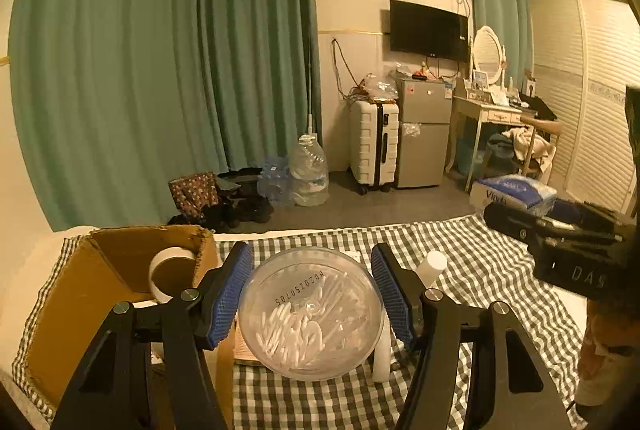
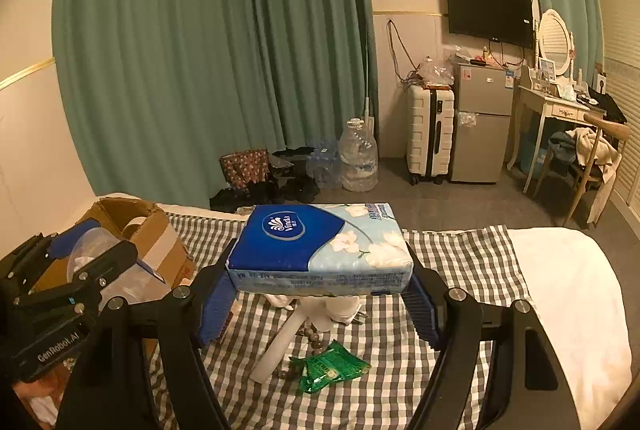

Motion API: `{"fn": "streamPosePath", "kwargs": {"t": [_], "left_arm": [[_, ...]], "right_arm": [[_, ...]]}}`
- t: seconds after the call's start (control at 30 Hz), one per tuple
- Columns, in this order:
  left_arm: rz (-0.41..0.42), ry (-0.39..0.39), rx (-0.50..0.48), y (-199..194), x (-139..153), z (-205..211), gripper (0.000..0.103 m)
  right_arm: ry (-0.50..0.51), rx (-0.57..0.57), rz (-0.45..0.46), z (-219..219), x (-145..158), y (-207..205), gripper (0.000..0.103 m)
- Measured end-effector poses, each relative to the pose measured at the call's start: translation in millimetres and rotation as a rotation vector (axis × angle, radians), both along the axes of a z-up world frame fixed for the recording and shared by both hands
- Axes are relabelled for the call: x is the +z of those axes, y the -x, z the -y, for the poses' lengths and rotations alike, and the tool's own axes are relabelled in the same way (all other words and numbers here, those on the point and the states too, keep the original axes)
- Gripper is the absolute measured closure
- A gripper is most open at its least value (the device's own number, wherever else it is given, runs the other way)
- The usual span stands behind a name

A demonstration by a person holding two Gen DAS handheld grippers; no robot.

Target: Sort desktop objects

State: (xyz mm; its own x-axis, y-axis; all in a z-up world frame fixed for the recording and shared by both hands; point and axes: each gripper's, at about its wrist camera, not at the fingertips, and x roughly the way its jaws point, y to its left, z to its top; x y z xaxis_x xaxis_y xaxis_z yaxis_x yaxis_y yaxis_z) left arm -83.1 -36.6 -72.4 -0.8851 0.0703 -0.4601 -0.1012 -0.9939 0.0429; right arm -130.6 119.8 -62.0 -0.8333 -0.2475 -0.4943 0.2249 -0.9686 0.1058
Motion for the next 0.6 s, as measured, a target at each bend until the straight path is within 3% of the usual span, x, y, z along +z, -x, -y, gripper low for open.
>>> {"fn": "streamPosePath", "kwargs": {"t": [0.6], "left_arm": [[-0.01, -0.013, 0.151, -20.0, 30.7, 75.5, 0.039]], "right_arm": [[-0.009, 0.082, -0.02, 64.3, 14.3, -31.7, 0.03]]}}
